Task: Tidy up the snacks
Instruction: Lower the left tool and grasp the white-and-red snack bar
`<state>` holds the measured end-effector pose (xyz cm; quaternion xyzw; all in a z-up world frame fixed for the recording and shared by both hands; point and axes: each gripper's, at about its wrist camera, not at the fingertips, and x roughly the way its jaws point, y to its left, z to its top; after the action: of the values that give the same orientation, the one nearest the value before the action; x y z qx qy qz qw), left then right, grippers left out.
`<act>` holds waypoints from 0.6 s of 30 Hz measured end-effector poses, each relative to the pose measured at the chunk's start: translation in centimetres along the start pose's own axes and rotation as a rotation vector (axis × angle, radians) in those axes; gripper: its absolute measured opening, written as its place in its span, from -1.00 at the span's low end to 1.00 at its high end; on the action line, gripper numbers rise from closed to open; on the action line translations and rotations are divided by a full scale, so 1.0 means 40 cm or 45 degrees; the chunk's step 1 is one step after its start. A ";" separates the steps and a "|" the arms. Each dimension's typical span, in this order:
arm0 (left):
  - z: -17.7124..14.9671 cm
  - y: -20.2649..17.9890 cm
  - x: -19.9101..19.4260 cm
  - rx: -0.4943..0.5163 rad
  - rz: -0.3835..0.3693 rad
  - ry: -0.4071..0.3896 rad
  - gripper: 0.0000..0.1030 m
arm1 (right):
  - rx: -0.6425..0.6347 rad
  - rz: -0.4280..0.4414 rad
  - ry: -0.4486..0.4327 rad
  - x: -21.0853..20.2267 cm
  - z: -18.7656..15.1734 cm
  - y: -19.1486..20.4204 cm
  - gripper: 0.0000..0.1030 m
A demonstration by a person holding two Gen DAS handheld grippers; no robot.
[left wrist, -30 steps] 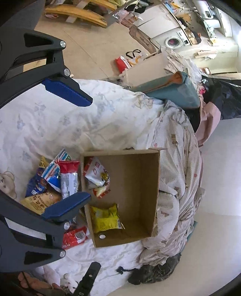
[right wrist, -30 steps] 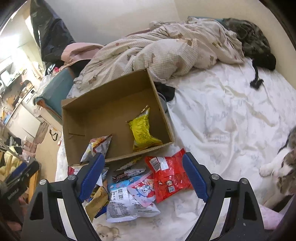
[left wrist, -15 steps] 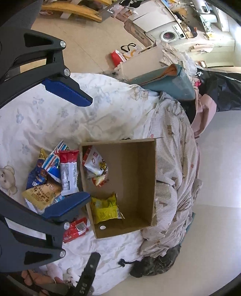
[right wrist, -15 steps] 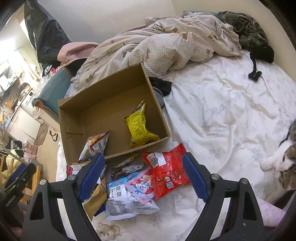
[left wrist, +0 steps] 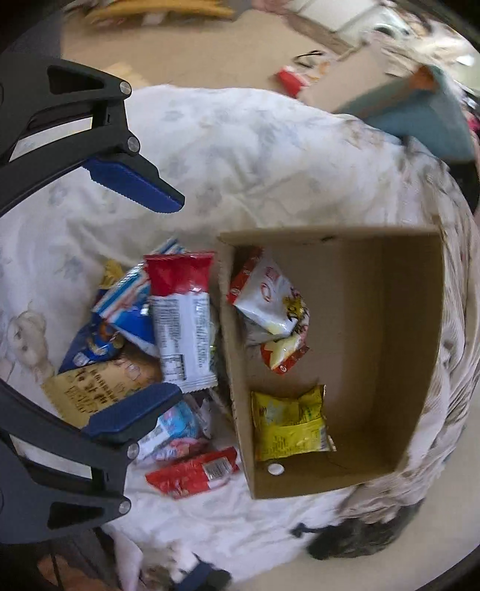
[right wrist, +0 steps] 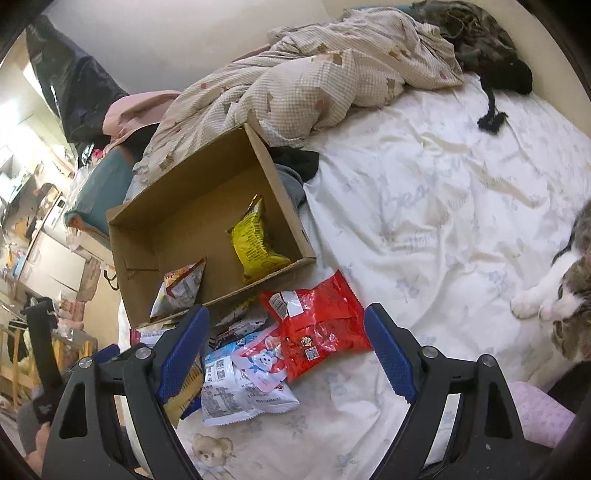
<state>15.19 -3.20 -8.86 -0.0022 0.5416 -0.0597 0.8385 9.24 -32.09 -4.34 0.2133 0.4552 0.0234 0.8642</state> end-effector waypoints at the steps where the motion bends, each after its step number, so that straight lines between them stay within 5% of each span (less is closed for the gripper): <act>1: 0.004 -0.005 0.008 0.010 0.011 0.002 0.78 | 0.000 0.004 0.004 0.005 0.003 0.001 0.71; 8: 0.026 -0.013 0.086 0.043 0.032 0.073 0.74 | -0.037 0.021 0.054 0.038 0.003 0.029 0.71; 13: 0.022 -0.041 0.063 0.105 -0.010 0.028 -0.16 | -0.102 0.007 0.055 0.044 -0.003 0.055 0.71; 18: 0.009 -0.038 0.025 0.084 -0.095 0.015 -0.70 | -0.100 0.011 0.056 0.046 -0.002 0.057 0.71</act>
<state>15.77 -4.84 -9.50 0.0056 0.5439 -0.1087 0.8321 10.60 -29.58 -4.91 0.1805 0.4720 0.0497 0.8615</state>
